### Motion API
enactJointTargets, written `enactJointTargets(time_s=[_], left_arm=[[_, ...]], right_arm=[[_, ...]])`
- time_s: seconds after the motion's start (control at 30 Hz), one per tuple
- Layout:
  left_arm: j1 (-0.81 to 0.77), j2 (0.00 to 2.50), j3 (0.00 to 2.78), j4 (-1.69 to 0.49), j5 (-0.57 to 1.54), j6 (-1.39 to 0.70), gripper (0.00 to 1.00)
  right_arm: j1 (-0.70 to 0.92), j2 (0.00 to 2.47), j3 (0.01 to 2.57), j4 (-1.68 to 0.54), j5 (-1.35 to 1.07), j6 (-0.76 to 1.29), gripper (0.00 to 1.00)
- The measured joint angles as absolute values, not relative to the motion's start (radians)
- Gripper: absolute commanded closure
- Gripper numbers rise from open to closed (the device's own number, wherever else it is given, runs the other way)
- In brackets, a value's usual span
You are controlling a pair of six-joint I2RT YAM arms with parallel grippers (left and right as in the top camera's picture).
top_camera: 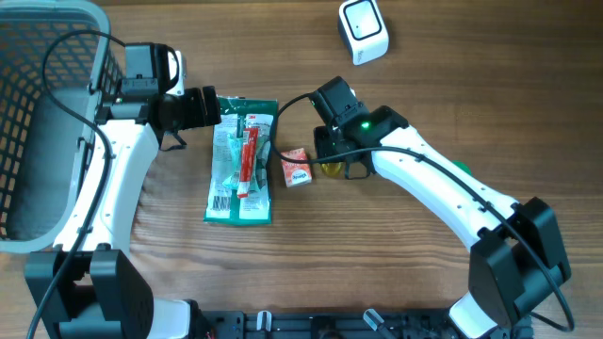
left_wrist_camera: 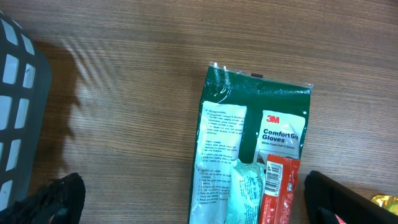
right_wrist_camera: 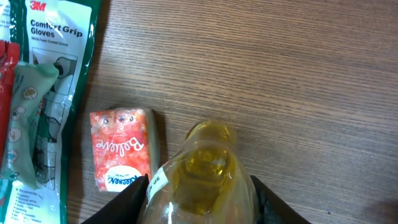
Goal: Scan the item barcode
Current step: 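Hold the yellow bottle with the right gripper beside the snack pack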
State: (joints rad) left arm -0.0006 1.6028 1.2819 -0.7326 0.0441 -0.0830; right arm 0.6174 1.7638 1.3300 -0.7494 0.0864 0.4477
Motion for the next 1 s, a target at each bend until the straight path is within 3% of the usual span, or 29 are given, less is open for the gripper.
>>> enactJointTargets(time_s=[0.23, 0.27, 0.33, 0.43, 0.67, 0.93, 1.0], left_arm=[[-0.001, 1.603, 1.282, -0.732, 0.044, -0.083, 0.0], [-0.001, 1.603, 1.282, -0.733, 0.044, -0.083, 0.0], [-0.001, 1.603, 1.282, -0.733, 0.044, -0.083, 0.0], [-0.001, 1.603, 1.282, -0.733, 0.044, -0.083, 0.0], [-0.001, 1.603, 1.282, -0.732, 0.044, -0.083, 0.0], [-0.001, 1.602, 1.282, -0.733, 0.044, -0.083, 0.0], [-0.001, 1.603, 1.282, -0.732, 0.044, -0.083, 0.0]], right_arm=[[0.617, 1.764, 1.33, -0.744, 0.086, 0.362, 0.55], [0.617, 1.764, 1.33, -0.743, 0.086, 0.347, 0.5], [0.617, 1.764, 1.33, -0.743, 0.086, 0.326, 0.25], [0.617, 1.764, 1.33, -0.738, 0.086, 0.318, 0.09], [0.617, 1.764, 1.442, -0.841, 0.07, 0.362, 0.0], [0.617, 1.764, 1.554, -0.957, 0.068, 0.447, 0.0], [0.617, 1.764, 1.554, -0.957, 0.068, 0.448, 0.07]])
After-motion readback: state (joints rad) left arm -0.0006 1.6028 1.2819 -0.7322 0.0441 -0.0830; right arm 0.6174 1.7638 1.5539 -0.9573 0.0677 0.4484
